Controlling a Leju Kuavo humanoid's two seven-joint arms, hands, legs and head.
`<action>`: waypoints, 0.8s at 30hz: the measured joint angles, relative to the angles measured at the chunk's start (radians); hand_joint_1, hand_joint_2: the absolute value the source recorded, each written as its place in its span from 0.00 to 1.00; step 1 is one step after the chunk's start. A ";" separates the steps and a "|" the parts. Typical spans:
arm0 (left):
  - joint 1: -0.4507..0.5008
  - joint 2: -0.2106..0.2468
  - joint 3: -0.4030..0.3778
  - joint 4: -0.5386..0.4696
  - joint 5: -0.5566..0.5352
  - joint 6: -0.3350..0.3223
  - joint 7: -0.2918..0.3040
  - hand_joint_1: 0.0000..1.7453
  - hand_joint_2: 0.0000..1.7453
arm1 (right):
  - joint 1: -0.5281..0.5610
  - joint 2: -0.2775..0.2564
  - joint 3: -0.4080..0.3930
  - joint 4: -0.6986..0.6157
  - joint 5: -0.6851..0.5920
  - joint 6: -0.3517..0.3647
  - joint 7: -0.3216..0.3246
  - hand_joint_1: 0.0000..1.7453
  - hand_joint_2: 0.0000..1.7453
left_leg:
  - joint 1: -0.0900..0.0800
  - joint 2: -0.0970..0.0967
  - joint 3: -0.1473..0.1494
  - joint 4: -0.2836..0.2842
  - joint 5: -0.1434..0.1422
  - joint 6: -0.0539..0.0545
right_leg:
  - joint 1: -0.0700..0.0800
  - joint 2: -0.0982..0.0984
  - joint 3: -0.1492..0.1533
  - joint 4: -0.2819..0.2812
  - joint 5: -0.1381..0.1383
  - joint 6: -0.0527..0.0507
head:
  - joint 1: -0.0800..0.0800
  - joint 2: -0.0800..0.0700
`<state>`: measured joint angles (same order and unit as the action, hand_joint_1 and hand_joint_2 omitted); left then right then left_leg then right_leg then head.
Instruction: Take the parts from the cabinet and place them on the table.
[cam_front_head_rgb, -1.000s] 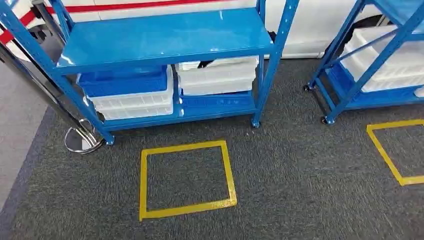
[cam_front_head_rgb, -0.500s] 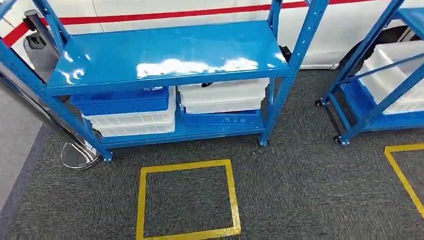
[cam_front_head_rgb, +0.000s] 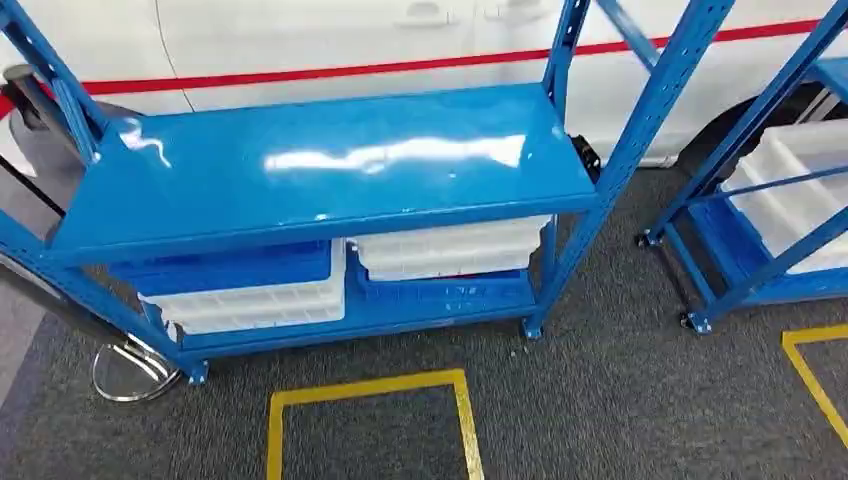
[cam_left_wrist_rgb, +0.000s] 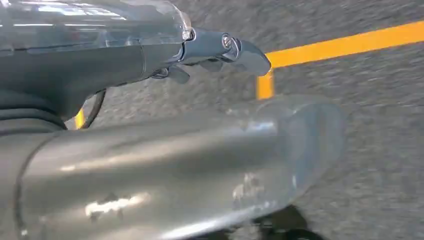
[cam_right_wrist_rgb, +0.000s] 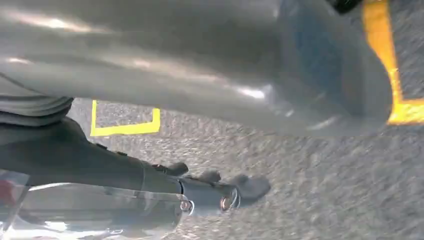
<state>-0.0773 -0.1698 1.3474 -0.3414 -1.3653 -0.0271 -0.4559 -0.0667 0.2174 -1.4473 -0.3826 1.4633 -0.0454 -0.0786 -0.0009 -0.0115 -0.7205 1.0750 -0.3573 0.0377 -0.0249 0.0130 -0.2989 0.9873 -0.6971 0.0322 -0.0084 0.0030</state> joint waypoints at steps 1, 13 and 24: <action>-0.004 0.000 0.000 0.000 0.000 0.000 0.000 0.00 0.00 | -0.005 0.000 0.000 0.000 0.000 0.000 -0.001 0.00 0.00 | 0.000 0.001 0.009 -0.008 -0.006 0.007 | 0.001 -0.005 -0.037 0.056 -0.022 0.001 | 0.006 0.000; 0.003 -0.007 0.001 0.000 0.001 -0.005 -0.002 0.00 0.00 | 0.006 -0.002 0.000 -0.003 0.000 0.002 0.004 0.00 0.00 | -0.009 -0.011 0.086 -0.024 -0.063 -0.013 | 0.033 -0.007 -0.240 0.053 0.168 -0.050 | 0.011 0.000; 0.007 -0.005 0.001 -0.001 0.002 -0.003 0.001 0.00 0.00 | 0.010 0.007 0.000 -0.004 0.000 0.015 0.005 0.00 0.00 | 0.028 0.008 0.103 0.017 -0.074 -0.078 | -0.002 -0.017 -0.195 0.023 0.165 -0.041 | 0.001 0.000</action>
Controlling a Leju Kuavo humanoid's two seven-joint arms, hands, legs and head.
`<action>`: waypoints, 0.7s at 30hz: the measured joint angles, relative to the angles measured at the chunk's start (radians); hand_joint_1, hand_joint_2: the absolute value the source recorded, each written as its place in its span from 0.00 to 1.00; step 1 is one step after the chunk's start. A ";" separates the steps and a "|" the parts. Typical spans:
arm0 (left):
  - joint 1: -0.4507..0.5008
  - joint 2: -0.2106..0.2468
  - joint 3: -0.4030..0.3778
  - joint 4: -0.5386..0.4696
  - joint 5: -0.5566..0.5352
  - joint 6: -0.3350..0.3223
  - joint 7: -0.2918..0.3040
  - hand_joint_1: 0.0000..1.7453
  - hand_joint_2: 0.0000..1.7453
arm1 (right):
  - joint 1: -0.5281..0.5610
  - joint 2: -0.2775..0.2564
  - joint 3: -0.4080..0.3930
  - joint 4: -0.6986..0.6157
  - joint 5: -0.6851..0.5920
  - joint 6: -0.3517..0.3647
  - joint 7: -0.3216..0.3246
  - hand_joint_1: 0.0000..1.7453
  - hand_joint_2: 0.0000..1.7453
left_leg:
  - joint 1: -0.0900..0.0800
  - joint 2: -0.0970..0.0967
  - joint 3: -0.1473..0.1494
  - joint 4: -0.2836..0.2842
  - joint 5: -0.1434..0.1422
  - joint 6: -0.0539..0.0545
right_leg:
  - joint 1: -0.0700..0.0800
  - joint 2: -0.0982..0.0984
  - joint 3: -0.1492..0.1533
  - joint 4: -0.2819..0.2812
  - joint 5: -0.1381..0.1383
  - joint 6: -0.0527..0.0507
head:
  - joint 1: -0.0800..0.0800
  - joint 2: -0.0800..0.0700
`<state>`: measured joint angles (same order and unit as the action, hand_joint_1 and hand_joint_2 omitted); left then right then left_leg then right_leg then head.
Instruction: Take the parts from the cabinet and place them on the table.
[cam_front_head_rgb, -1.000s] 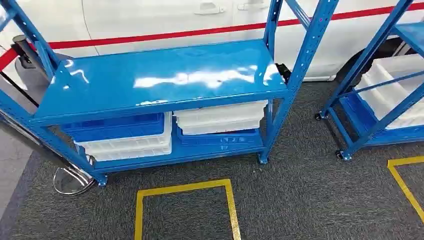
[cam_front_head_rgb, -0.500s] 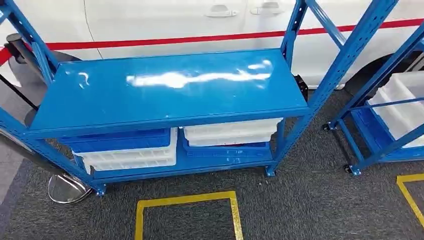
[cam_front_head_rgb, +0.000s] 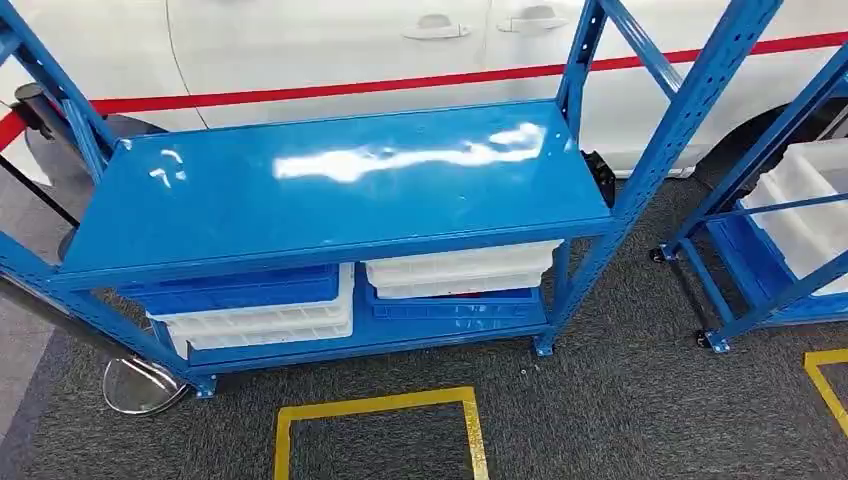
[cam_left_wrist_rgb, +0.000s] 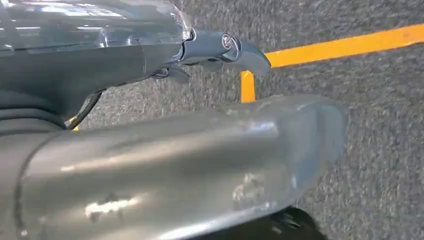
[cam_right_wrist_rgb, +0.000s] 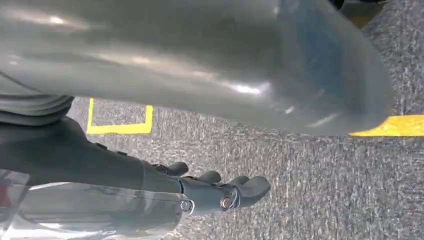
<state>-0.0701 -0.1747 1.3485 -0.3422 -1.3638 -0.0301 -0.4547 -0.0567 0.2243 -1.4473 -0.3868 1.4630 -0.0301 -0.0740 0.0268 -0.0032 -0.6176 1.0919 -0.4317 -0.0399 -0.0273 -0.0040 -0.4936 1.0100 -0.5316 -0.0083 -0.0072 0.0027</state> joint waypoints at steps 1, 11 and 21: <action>0.000 -0.001 0.000 0.000 0.000 0.000 0.001 0.00 0.00 | 0.002 0.000 0.000 -0.002 0.000 -0.001 0.001 0.00 0.00 | -0.002 0.000 0.025 -0.038 -0.018 -0.002 | 0.001 -0.001 0.002 0.001 -0.006 0.009 | -0.003 0.000; 0.000 -0.001 0.000 0.000 0.000 0.000 0.002 0.00 0.00 | -0.004 0.000 0.000 -0.002 0.000 -0.001 0.000 0.00 0.00 | -0.016 -0.001 0.056 -0.069 -0.037 0.079 | 0.005 0.002 -0.159 0.299 -0.139 0.042 | 0.008 0.000; -0.001 -0.002 0.000 0.000 -0.001 0.003 0.009 0.00 0.00 | -0.002 0.003 0.000 -0.003 0.000 0.000 0.004 0.00 0.00 | -0.032 -0.003 0.104 -0.077 -0.074 0.046 | 0.023 0.005 -0.081 0.017 0.059 -0.010 | 0.007 0.000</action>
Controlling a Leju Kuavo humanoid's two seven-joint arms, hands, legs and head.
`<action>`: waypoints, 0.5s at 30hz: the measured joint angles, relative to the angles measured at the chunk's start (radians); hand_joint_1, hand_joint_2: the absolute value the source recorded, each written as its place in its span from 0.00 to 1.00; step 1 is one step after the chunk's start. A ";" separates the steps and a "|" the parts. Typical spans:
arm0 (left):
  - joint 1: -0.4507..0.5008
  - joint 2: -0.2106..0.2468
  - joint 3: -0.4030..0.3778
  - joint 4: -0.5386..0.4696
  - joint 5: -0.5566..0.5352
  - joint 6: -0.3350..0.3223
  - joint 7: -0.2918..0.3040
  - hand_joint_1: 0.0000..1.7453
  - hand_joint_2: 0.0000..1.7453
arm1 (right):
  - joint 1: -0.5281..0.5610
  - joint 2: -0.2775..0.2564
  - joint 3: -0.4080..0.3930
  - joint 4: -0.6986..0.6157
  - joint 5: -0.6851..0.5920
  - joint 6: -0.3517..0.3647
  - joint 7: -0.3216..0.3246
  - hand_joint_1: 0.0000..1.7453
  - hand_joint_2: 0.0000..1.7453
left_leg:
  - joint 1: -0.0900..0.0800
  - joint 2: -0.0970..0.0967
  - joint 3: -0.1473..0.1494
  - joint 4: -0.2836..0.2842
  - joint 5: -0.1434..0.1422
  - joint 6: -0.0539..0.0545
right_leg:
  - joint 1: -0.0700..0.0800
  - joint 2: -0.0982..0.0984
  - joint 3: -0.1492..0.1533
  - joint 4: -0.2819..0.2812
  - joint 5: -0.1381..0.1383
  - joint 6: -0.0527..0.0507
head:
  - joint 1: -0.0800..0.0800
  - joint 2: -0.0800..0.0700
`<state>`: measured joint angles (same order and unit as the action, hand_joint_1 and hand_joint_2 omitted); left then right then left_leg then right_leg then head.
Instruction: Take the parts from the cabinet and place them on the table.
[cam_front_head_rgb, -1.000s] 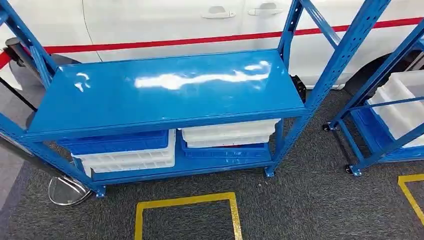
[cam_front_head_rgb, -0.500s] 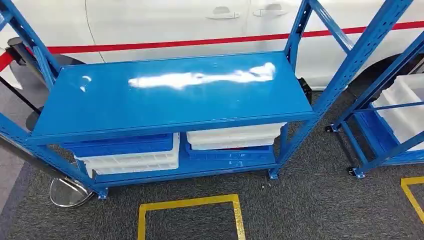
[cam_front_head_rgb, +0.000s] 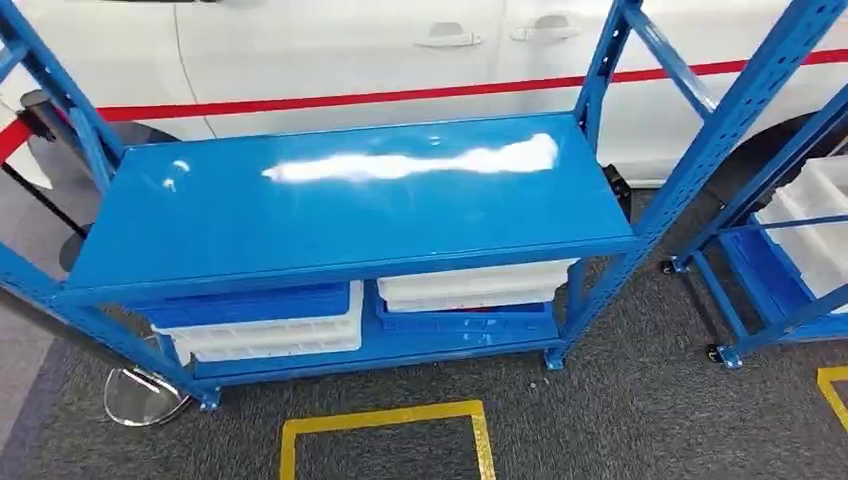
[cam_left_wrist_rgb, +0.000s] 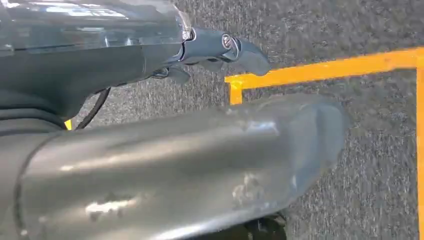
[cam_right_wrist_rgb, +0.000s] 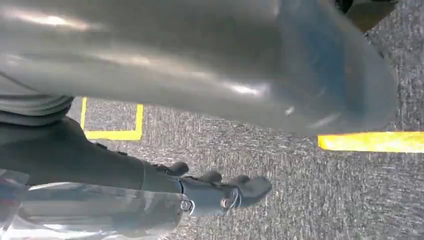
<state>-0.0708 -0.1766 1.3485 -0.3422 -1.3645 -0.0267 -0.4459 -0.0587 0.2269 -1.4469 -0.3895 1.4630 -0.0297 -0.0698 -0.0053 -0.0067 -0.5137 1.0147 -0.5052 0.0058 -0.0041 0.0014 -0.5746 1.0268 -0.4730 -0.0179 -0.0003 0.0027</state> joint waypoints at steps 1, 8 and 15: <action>0.001 0.000 0.000 0.000 -0.001 0.000 0.000 0.00 0.00 | 0.001 0.005 0.000 0.000 0.000 0.000 0.000 0.00 0.00 | 0.000 0.001 0.006 0.004 -0.008 -0.006 | -0.007 -0.002 0.009 -0.012 0.004 -0.006 | -0.002 0.000; 0.006 0.000 0.000 0.000 -0.008 0.002 0.006 0.00 0.00 | 0.002 0.005 0.000 -0.001 -0.002 0.000 0.003 0.00 0.00 | 0.015 0.001 -0.130 0.247 -0.075 -0.028 | -0.005 -0.004 0.019 -0.008 -0.009 -0.015 | -0.005 0.000; 0.007 0.002 -0.001 0.000 -0.010 -0.003 0.011 0.00 0.00 | -0.004 0.010 -0.001 -0.002 -0.021 -0.002 -0.018 0.00 1.00 | 0.007 0.002 -0.032 0.000 0.031 0.005 | -0.001 -0.003 0.034 -0.014 -0.016 0.015 | -0.004 0.000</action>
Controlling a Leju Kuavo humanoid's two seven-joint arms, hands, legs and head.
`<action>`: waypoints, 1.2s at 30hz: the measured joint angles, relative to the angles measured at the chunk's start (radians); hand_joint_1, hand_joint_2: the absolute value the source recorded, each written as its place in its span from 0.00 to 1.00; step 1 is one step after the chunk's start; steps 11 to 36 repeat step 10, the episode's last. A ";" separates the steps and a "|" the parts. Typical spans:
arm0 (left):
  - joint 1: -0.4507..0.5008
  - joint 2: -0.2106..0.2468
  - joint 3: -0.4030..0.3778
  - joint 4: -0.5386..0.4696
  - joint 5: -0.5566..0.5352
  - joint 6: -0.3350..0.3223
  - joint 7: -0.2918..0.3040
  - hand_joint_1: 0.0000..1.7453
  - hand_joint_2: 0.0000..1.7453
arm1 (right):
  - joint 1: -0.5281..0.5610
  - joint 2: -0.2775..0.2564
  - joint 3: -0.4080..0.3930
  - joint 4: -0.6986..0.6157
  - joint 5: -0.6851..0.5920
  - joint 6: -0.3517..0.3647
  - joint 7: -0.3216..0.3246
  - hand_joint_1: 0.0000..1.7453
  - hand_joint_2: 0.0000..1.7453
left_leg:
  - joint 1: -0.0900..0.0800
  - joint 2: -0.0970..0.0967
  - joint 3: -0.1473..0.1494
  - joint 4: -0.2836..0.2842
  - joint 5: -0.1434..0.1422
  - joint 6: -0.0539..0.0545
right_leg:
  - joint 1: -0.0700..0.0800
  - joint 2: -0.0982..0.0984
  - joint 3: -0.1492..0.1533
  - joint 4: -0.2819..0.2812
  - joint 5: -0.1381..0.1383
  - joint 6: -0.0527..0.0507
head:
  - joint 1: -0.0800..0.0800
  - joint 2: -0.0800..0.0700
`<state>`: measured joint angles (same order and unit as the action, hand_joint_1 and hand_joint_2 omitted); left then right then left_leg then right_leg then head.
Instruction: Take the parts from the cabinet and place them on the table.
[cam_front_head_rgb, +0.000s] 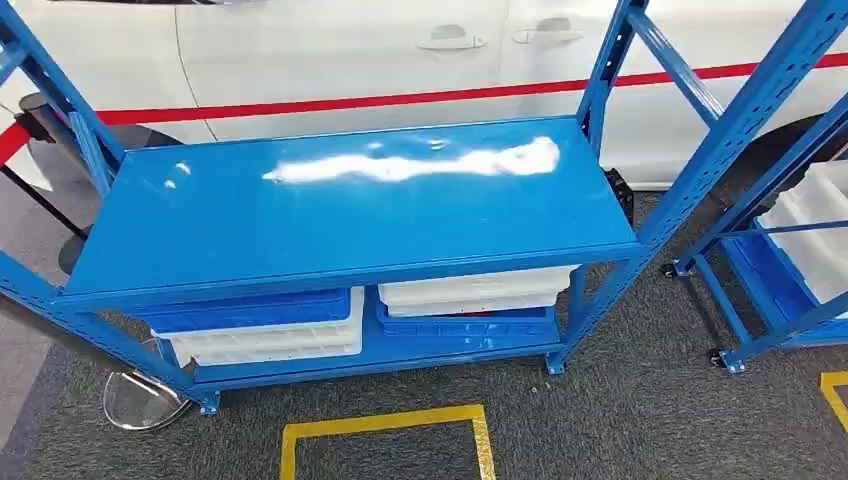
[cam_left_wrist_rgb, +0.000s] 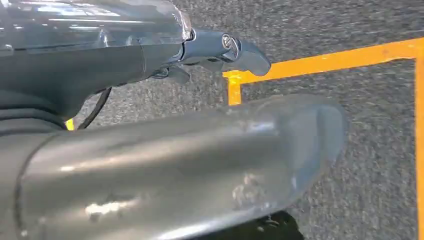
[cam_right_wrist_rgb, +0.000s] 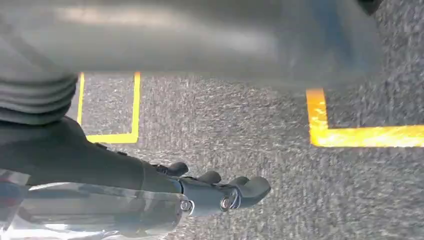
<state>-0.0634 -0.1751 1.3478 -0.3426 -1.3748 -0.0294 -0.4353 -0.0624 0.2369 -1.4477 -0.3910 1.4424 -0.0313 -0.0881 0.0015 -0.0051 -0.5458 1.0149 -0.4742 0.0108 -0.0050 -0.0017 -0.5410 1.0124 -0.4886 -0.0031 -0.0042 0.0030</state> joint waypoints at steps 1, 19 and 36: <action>0.001 -0.001 0.000 0.000 -0.002 0.000 0.004 0.00 0.00 | 0.000 0.001 -0.001 -0.001 -0.005 0.001 0.004 0.00 1.00 | 0.004 -0.001 0.007 -0.008 0.007 -0.010 | 0.004 0.000 0.000 -0.003 0.001 -0.026 | 0.001 0.000; 0.000 0.000 0.000 -0.002 -0.012 0.021 0.040 0.00 0.00 | -0.007 0.002 -0.011 -0.001 -0.029 0.000 0.034 0.00 0.00 | -0.004 -0.001 0.005 -0.007 0.006 0.005 | -0.001 0.001 0.003 -0.014 0.009 -0.009 | 0.002 0.000; 0.000 0.000 0.000 -0.002 -0.012 0.021 0.040 0.00 0.00 | -0.007 0.002 -0.011 -0.001 -0.029 0.000 0.034 0.00 0.00 | -0.004 -0.001 0.005 -0.007 0.006 0.005 | -0.001 0.001 0.003 -0.014 0.009 -0.009 | 0.002 0.000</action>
